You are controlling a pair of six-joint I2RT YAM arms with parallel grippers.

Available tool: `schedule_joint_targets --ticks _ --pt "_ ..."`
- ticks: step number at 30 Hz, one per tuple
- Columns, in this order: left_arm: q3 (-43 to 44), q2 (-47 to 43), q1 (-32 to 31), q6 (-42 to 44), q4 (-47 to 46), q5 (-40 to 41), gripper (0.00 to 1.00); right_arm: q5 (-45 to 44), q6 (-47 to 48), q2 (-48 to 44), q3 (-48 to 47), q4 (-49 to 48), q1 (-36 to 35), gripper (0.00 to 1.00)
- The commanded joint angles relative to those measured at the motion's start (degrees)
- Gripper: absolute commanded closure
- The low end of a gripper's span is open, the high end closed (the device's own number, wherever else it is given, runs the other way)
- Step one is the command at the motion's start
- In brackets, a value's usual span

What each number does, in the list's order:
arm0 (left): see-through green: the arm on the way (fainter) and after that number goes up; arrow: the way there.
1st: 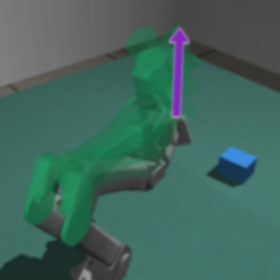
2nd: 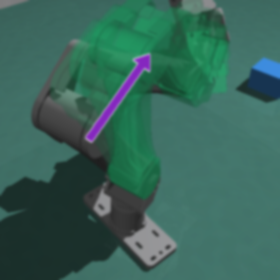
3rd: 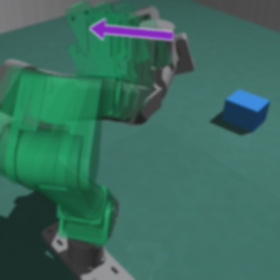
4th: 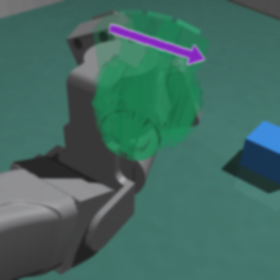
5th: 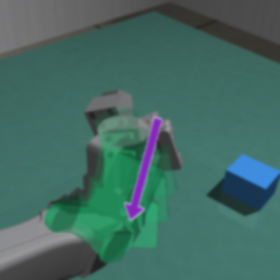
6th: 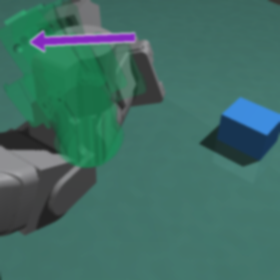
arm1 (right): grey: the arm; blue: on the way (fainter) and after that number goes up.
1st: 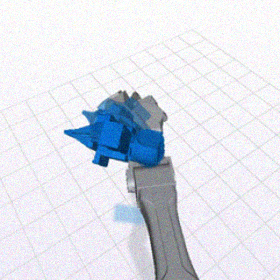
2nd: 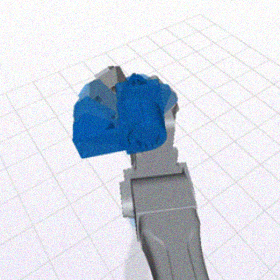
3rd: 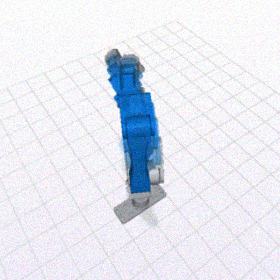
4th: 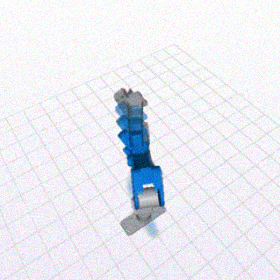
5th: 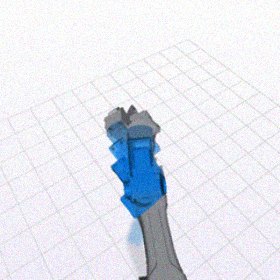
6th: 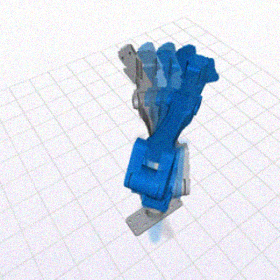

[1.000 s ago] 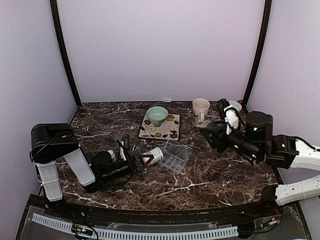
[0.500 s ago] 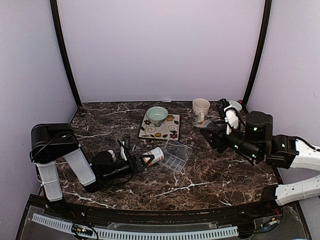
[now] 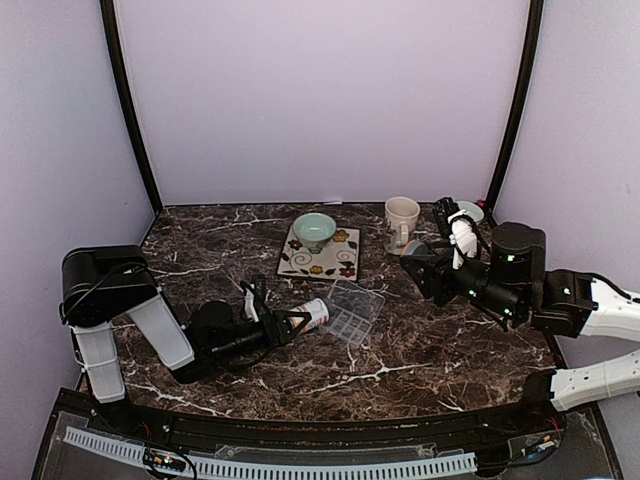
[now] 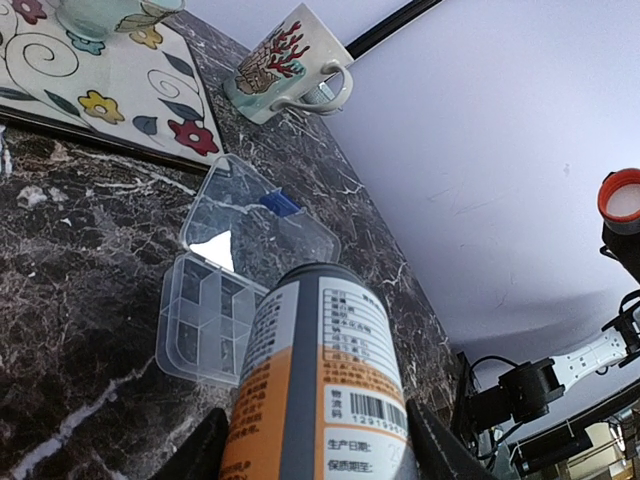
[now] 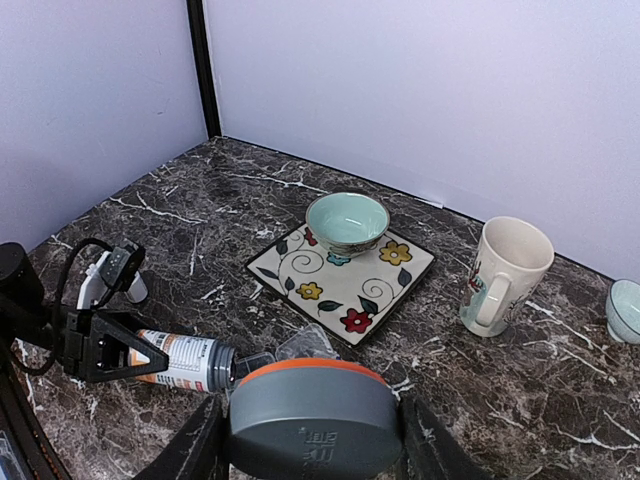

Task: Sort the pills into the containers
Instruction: Pour the pill into the compartment of the pill container.

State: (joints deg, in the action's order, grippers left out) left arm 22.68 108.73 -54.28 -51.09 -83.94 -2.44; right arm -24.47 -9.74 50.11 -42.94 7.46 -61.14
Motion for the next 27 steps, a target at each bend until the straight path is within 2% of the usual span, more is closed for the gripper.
schedule_joint_targets --ticks 1,27 --pt "1.6 -2.6 -0.4 0.9 2.2 0.9 1.00 -0.2 -0.1 -0.6 -0.3 -1.8 0.3 0.85" --pt "2.9 -3.9 -0.6 0.7 8.3 2.3 1.00 -0.4 -0.2 -0.6 0.1 -1.8 0.3 0.84"
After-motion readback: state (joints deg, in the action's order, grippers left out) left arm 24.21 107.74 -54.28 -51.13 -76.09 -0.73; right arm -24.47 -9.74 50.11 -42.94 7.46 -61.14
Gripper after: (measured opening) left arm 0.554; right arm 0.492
